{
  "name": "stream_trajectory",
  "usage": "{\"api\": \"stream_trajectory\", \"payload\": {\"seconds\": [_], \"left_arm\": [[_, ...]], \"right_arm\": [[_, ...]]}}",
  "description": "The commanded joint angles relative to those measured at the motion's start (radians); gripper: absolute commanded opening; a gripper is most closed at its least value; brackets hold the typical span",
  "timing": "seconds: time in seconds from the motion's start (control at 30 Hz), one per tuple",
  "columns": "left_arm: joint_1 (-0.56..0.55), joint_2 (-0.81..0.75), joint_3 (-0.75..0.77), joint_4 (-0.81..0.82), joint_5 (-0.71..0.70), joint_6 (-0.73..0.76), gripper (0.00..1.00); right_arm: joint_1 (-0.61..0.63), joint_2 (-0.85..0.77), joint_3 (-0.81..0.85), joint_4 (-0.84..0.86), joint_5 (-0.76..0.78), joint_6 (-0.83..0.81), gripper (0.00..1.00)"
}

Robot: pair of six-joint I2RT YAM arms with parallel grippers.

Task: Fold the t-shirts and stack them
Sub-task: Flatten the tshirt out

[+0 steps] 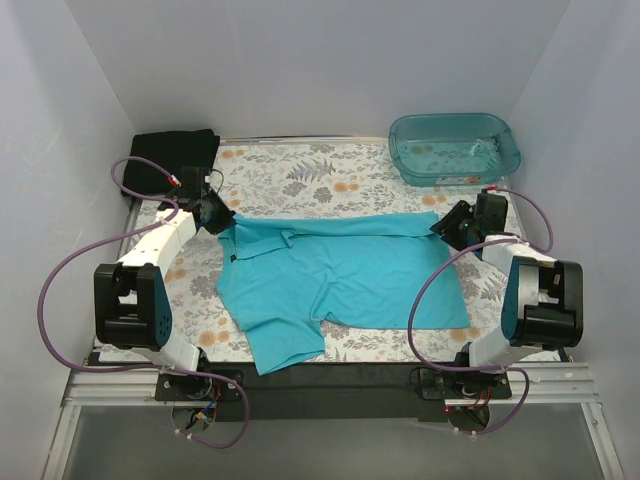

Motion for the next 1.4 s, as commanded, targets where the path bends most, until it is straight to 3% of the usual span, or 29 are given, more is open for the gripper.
{"api": "stream_trajectory", "payload": {"seconds": [0.0,0.37,0.8,1.37], "left_arm": [[0.007,-0.054,-0.006,-0.006,0.007,0.003,0.0],[0.007,-0.045,-0.008,0.0,0.019,-0.004,0.0],[0.007,-0.048,-0.006,0.001,0.019,-0.003,0.0],[0.009,-0.048,-0.014,0.004,0.025,-0.004,0.0]], "right_arm": [[-0.001,-0.083,-0.02,0.065,0.054,0.184,0.46],[0.051,-0.049,-0.037,0.065,0.121,0.414,0.52],[0.072,-0.006,-0.034,0.086,0.219,0.458,0.55],[0.092,0.052,-0.011,0.142,0.204,0.531,0.53]]}}
